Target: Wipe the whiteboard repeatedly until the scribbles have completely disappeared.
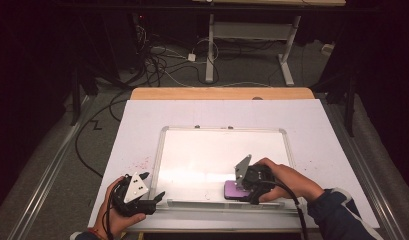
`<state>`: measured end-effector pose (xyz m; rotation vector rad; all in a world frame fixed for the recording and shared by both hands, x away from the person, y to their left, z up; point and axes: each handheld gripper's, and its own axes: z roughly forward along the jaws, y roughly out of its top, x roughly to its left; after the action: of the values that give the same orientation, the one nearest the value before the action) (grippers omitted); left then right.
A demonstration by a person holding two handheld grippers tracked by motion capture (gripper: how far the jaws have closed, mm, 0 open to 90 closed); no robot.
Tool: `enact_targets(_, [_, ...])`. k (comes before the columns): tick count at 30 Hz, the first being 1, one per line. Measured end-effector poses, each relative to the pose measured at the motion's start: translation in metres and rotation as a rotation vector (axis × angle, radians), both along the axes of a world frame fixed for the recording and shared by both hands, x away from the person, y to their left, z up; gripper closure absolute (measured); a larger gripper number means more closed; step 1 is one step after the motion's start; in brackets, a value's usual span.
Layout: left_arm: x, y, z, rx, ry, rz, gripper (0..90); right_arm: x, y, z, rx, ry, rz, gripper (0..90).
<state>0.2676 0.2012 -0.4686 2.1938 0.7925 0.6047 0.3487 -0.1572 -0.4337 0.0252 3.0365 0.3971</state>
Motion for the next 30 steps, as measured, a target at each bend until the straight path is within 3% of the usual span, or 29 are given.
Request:
enact_targets(11, [0.0,0.0,0.0,-0.004,0.0,-0.006,20.7,0.004,0.066,-0.004,0.003,0.04,0.015,40.9])
enact_targets(17, [0.0,0.0,0.0,-0.009,-0.001,-0.003,20.7,0.004,0.097,-0.006,0.017,0.036,0.025,40.9])
enact_targets(20, [0.0,0.001,0.0,-0.008,0.0,-0.004,20.7,0.005,0.108,-0.005,0.0,0.037,0.027,40.9])
enact_targets(25, [-0.001,0.001,0.0,-0.012,-0.001,-0.004,20.7,0.006,0.111,-0.006,0.004,0.037,0.032,41.0])
enact_targets(30, [-0.001,0.002,0.0,-0.015,0.0,-0.004,20.7,0.01,0.094,-0.005,0.008,0.033,0.017,41.0])
